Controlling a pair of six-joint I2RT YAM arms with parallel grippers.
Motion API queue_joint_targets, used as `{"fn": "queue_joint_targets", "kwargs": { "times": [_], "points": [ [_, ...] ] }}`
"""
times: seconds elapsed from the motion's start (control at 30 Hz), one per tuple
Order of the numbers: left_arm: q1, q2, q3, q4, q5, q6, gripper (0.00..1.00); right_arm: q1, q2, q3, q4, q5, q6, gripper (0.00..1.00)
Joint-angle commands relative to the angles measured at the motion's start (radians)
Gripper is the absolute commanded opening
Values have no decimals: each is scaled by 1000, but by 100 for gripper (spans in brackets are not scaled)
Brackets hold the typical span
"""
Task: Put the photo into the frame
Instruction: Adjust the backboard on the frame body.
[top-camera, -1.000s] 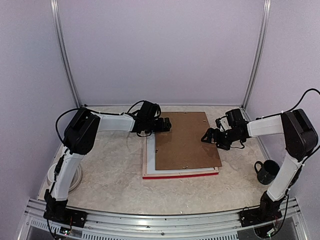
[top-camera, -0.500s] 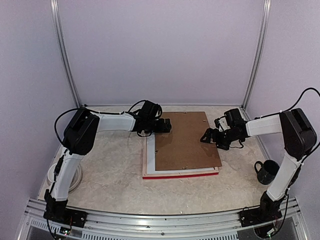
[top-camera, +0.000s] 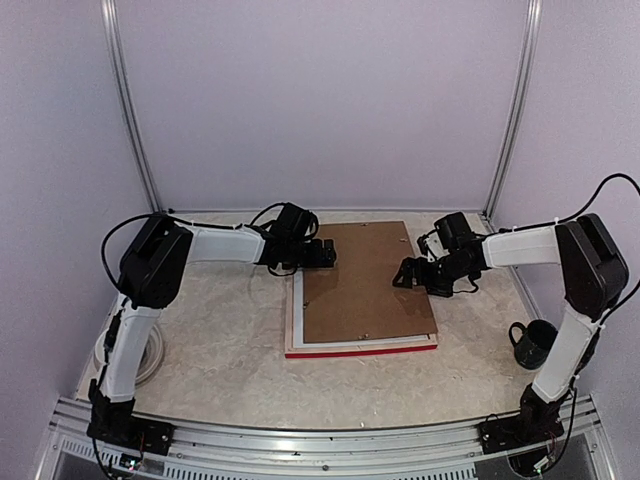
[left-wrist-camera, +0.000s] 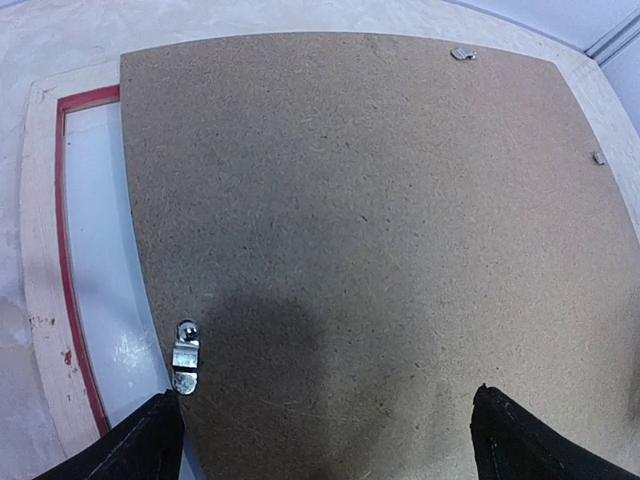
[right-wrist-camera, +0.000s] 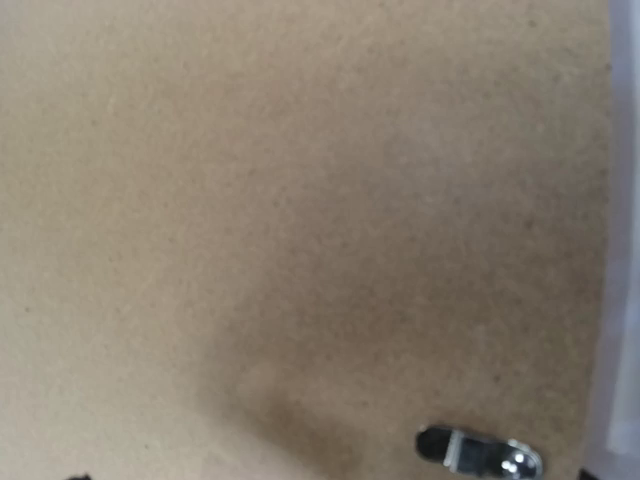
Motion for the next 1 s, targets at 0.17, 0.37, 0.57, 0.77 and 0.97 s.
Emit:
{"fn": "queue_joint_targets", "kwargs": {
  "times": [0.17, 0.37, 0.57, 0.77, 0.97],
  "points": [
    [-20, -127, -103, 41, 4, -50, 99, 37, 21, 18, 12, -2, -24, 99],
    [-20, -151, -102, 34, -14, -53, 99, 37, 12, 26, -13, 34, -31, 99],
    [-20, -188, -133, 27, -42, -62, 99, 37, 9, 44, -44, 80, -33, 99],
    [-6, -234, -177, 33, -68, -81, 99, 15, 13, 94, -100, 117, -30, 99],
    [23, -244, -199, 43, -61, -115, 99, -10, 15, 160, -129, 122, -31, 99]
  ]
}}
